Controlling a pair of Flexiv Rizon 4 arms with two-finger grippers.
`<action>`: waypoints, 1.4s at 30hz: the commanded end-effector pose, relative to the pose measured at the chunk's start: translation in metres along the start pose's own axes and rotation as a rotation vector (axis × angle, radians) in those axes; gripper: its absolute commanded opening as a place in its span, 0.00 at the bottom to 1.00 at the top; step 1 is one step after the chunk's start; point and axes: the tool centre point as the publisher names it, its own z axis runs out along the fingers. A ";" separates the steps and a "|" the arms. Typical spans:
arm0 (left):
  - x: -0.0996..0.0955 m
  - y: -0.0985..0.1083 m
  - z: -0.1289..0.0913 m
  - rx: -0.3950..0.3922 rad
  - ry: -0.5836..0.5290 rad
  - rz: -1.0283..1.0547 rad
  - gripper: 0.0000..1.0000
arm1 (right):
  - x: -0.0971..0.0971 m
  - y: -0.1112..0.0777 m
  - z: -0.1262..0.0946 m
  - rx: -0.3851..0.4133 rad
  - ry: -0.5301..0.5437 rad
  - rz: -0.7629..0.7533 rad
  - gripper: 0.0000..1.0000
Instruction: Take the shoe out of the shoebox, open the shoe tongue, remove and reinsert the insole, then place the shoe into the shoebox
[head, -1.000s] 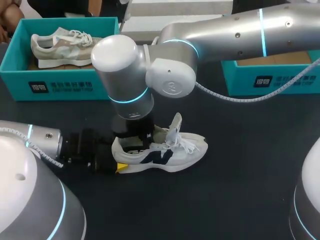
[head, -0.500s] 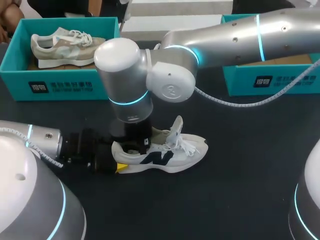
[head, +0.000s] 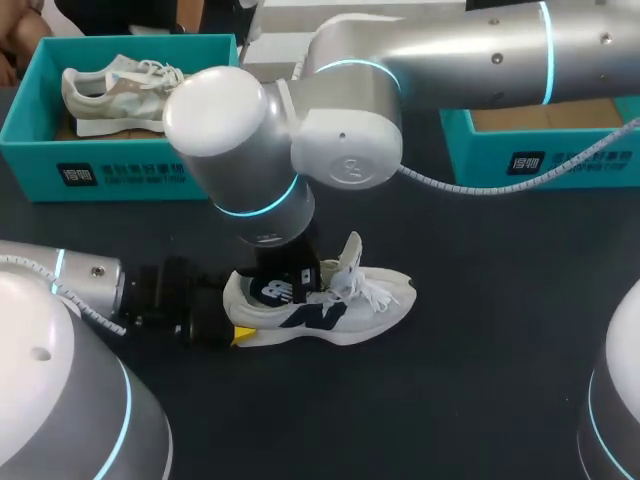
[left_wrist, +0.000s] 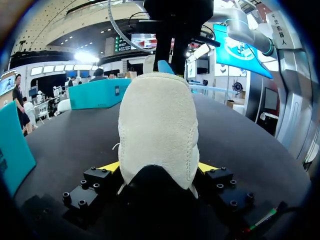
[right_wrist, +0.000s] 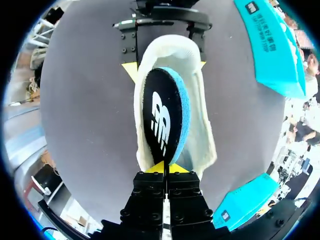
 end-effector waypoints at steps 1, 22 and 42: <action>0.000 0.003 0.000 -0.005 0.001 -0.001 0.00 | -0.007 -0.007 -0.016 -0.050 -0.050 -0.031 0.00; 0.000 0.003 0.000 -0.005 0.001 -0.001 0.00 | -0.026 0.043 -0.035 -0.320 0.048 -0.187 1.00; 0.000 0.003 0.000 -0.005 0.001 -0.001 0.00 | -0.023 0.039 -0.036 -0.387 0.072 -0.167 1.00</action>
